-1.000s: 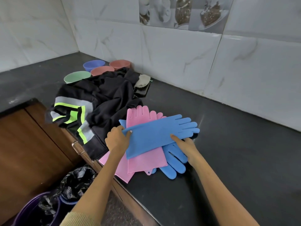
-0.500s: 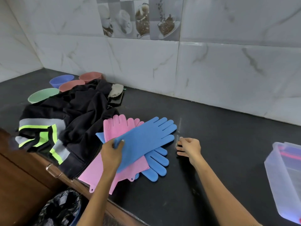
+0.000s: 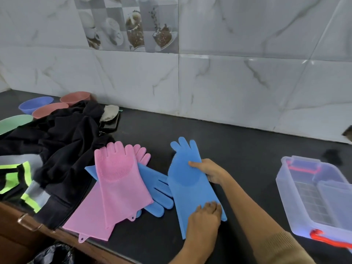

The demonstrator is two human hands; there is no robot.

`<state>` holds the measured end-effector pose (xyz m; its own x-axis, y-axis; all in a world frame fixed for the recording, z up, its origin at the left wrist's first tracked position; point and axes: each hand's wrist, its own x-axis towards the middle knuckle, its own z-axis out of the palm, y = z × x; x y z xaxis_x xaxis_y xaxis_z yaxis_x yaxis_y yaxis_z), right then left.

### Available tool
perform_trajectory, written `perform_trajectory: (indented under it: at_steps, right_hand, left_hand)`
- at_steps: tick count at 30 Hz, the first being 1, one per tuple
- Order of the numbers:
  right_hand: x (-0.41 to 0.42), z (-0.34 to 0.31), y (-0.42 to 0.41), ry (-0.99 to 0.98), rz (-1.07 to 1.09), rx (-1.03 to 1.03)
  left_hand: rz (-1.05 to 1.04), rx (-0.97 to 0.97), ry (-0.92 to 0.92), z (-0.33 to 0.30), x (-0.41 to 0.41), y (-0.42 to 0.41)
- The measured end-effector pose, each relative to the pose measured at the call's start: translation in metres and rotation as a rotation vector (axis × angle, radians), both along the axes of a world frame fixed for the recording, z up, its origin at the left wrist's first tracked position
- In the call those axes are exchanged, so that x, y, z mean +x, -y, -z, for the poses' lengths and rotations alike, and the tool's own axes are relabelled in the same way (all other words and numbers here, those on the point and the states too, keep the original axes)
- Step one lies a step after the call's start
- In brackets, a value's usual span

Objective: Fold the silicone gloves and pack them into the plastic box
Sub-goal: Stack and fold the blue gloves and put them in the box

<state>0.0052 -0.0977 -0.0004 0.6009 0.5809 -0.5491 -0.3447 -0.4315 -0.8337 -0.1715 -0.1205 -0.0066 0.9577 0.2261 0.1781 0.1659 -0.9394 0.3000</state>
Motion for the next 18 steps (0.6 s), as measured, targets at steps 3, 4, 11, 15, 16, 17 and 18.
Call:
perform_trajectory:
  at_steps: [3,4,11,15,16,17,18]
  right_hand:
    - [0.006,0.013,0.024,0.0,0.092,0.038]
    - [0.008,0.016,0.032,0.001,0.114,0.049]
    - [0.021,0.024,0.095,0.107,0.235,0.079]
    - [0.021,0.029,0.123,0.508,0.34,-0.1]
    - [0.021,0.03,0.13,0.62,0.364,-0.138]
    - [0.02,0.032,0.138,0.71,0.374,-0.159]
    - [0.019,0.034,0.146,0.775,0.362,-0.182]
  left_hand:
    - [0.074,0.054,-0.041,0.012,-0.001,0.007]
    - [0.104,0.059,-0.025,0.015,-0.001,0.01]
    - [0.228,0.061,-0.035,0.021,0.006,0.039]
    - [0.321,0.115,-0.015,0.026,0.016,0.06]
    - [0.343,0.113,0.0,0.027,0.019,0.066]
    - [0.36,0.11,0.006,0.029,0.022,0.073]
    - [0.377,0.106,0.021,0.03,0.024,0.081]
